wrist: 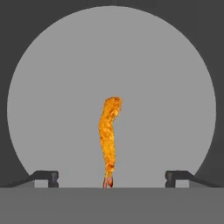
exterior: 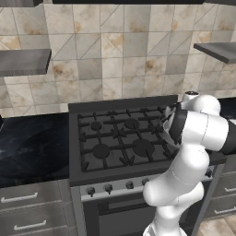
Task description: Retrieve the frozen meat and place it in the pot on a burner. Then turn the burner on.
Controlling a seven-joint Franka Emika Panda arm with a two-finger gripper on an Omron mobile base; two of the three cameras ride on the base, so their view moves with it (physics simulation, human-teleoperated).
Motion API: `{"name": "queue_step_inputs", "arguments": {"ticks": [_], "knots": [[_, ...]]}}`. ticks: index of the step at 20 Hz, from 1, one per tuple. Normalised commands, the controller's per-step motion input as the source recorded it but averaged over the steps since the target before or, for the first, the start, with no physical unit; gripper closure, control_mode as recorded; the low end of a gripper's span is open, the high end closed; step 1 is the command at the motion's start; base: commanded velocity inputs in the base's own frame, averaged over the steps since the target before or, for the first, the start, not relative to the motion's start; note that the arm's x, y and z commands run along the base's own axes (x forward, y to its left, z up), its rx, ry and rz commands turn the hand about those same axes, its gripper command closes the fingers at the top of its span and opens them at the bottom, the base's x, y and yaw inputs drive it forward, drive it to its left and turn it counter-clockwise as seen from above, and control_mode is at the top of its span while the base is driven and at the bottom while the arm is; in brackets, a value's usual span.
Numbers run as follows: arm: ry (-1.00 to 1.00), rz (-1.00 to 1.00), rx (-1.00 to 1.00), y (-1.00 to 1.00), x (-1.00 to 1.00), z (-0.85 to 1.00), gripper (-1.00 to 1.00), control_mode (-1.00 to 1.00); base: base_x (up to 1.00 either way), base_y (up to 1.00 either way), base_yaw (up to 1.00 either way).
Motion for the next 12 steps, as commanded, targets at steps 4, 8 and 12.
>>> {"name": "queue_step_inputs", "arguments": {"ticks": [4, 8, 12], "knots": [[-0.05, 0.00, 0.06, -0.05, 0.00, 0.45, -1.00, -1.00, 0.00, 0.00, 0.00], [-0.06, 0.00, 0.01, 0.00, 0.00, 0.56, -1.00, -1.00, 0.00, 0.00, 0.00], [-0.05, 0.00, -0.07, 0.06, -0.09, 0.29, -1.00, -1.00, 0.00, 0.00, 0.00]]}}
